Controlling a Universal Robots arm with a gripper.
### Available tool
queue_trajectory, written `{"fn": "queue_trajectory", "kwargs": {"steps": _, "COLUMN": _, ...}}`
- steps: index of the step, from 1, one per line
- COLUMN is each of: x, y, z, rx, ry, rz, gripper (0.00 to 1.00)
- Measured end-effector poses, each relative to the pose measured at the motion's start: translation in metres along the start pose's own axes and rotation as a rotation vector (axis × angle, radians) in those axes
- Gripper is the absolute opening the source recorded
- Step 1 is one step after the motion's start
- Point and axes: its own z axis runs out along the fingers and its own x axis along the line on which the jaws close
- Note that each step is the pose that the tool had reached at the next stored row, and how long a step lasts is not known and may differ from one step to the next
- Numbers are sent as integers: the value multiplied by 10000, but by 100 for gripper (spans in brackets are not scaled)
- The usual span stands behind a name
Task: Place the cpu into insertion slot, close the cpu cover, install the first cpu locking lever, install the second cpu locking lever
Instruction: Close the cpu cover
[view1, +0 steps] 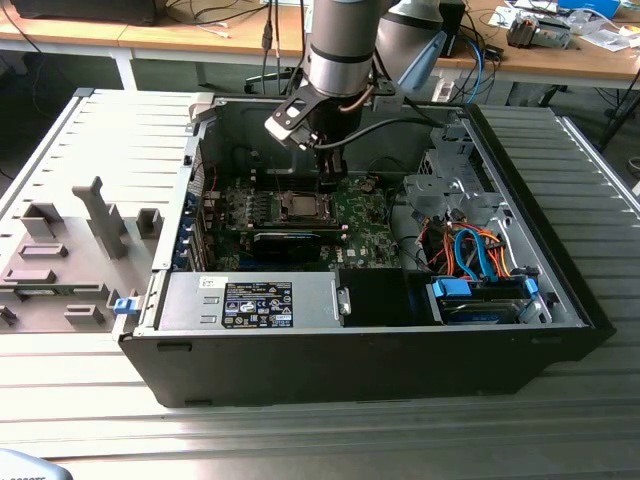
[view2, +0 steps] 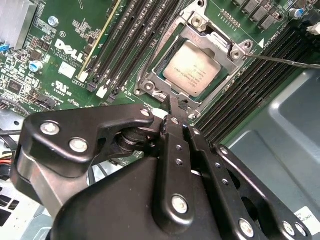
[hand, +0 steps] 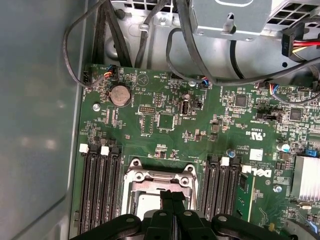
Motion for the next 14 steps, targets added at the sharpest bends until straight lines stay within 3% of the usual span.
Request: {"fn": "queue_trajectory", "kwargs": {"steps": 14, "x": 3, "y": -30, "z": 21, "rx": 0, "ry": -1, "rz": 1, "gripper": 11}}
